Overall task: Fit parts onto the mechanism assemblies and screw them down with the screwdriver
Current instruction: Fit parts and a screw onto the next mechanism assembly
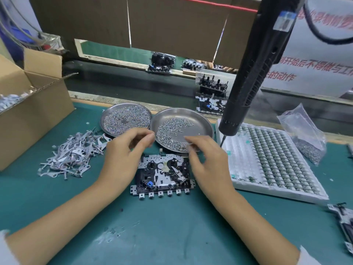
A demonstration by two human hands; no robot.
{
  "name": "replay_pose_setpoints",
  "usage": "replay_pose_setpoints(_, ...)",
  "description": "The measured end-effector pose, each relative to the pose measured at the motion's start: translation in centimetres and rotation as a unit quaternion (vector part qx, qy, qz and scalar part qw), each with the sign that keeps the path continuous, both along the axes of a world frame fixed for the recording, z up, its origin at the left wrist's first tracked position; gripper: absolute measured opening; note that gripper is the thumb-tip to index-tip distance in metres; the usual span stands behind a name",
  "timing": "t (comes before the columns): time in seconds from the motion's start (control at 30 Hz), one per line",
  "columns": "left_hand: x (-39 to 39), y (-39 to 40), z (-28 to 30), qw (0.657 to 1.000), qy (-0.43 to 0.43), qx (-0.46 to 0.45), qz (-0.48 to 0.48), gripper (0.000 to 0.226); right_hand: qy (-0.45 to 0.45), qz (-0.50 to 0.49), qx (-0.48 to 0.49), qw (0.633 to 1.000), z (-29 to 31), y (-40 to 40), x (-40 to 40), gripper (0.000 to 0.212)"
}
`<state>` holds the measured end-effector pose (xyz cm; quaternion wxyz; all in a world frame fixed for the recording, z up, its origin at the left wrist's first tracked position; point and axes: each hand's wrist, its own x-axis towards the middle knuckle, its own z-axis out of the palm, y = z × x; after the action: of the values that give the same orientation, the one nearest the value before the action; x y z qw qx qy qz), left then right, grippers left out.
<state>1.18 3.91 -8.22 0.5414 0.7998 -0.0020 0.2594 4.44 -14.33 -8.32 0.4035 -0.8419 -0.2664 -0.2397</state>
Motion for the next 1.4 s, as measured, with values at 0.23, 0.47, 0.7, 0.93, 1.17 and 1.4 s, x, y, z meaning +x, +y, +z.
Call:
replay_pose_setpoints(0.23,-0.1,-0.1,-0.6,0.999,-0.018,-0.049,0.011,0.003,0.230,-0.053,-0.260,0.936,2.6,1.9,5.5,0.018)
replay_pose_setpoints(0.47,-0.2,-0.6,-0.8,0.997,-0.035,-0.063,0.004,0.016,0.179,-0.057,-0.145,0.971,2.0,1.0,5.3,0.009)
replay_pose_setpoints(0.7,-0.7,-1.3,-0.8,0.998,-0.051,-0.026,-0.027,0.017,0.195,-0.038,-0.017,0.980,1.2,0.1,4.8,0.011)
replay_pose_setpoints(0.93,-1.0,-1.6,-0.5,0.996,-0.064,-0.047,-0.029,0.021,0.332,0.084,0.269,0.900,2.1,1.0,1.5,0.015)
replay_pose_setpoints(1.17,-1.2,-1.8,-0.4,0.992,-0.099,-0.076,0.005,0.030,0.461,0.155,0.444,0.753,2.7,3.1,-1.0,0.012)
replay_pose_setpoints(1.4,-1.1,-1.9,-0.4,0.988,-0.143,-0.056,0.015,0.030,0.465,0.146,0.458,0.743,2.5,3.3,-1.4,0.013)
